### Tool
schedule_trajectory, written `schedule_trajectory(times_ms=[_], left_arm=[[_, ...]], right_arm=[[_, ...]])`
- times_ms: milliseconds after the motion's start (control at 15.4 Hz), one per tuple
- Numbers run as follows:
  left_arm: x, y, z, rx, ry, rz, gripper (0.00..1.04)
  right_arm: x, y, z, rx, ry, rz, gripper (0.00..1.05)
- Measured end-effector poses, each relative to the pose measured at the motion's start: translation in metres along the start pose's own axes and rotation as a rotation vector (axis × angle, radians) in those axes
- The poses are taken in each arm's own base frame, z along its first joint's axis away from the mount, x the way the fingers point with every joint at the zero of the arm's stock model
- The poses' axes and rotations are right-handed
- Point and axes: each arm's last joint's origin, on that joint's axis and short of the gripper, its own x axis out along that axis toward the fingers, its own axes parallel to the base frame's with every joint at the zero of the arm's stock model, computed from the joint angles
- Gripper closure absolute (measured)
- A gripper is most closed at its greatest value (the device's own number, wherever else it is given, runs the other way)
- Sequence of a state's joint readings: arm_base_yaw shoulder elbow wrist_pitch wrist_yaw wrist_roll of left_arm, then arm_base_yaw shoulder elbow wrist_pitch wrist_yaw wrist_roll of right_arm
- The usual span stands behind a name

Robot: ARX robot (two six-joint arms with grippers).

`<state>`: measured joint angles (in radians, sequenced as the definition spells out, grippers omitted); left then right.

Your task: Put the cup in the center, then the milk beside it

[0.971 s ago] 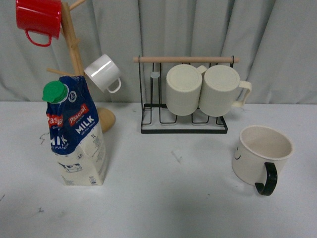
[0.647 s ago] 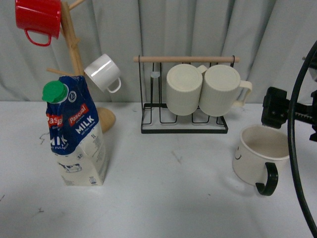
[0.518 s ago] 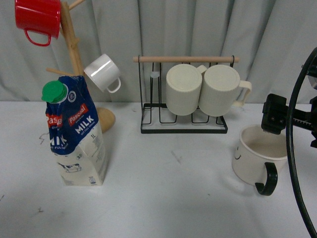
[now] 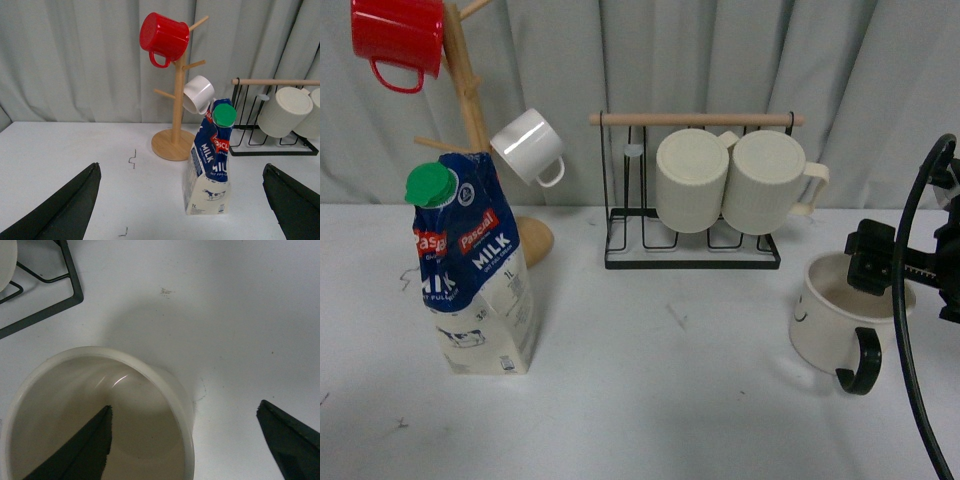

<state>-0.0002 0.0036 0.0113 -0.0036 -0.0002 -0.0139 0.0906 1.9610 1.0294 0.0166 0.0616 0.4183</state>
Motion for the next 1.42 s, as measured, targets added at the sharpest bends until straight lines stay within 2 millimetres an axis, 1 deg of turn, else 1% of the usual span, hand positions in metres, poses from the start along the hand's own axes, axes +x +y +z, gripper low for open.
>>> schedule_trajectory(times_ms=[194,453,518,647,712,777,906,1036,1165,1295,1424], left_arm=[[0.000,0.000,0.000,0.000,0.000,0.000,0.07],[0.000,0.000,0.000,0.000,0.000,0.000,0.07],[0.000,0.000,0.000,0.000,0.000,0.000,0.07],[0.000,0.000,0.000,0.000,0.000,0.000,0.07],[0.000,0.000,0.000,0.000,0.000,0.000,0.07],[0.000,0.000,0.000,0.000,0.000,0.000,0.07],[0.000,0.000,0.000,0.000,0.000,0.000,0.07],[0.000,0.000,0.000,0.000,0.000,0.000,0.07],[0.000,0.000,0.000,0.000,0.000,0.000,0.07],[0.000,0.000,0.000,0.000,0.000,0.000,0.07],[0.000,0.000,0.000,0.000,0.000,0.000,0.07]], right_arm=[[0.000,0.001,0.001,0.000,-0.003,0.008,0.54],[-0.001,0.002,0.003,-0.010,-0.013,0.021,0.97],[-0.003,0.003,0.003,-0.013,-0.021,0.033,1.01],[-0.015,0.008,0.003,-0.028,-0.032,0.065,1.01],[-0.023,0.015,0.004,-0.042,-0.040,0.089,1.01],[-0.028,0.023,0.003,-0.059,-0.045,0.112,1.01],[-0.033,0.046,-0.006,-0.128,-0.010,0.151,1.01],[-0.033,0.071,-0.007,-0.186,-0.006,0.182,1.01],[-0.027,0.091,-0.007,-0.226,0.013,0.196,1.01],[-0.020,0.104,-0.017,-0.289,0.057,0.189,1.01],[-0.015,0.112,-0.020,-0.340,0.062,0.180,1.01]])
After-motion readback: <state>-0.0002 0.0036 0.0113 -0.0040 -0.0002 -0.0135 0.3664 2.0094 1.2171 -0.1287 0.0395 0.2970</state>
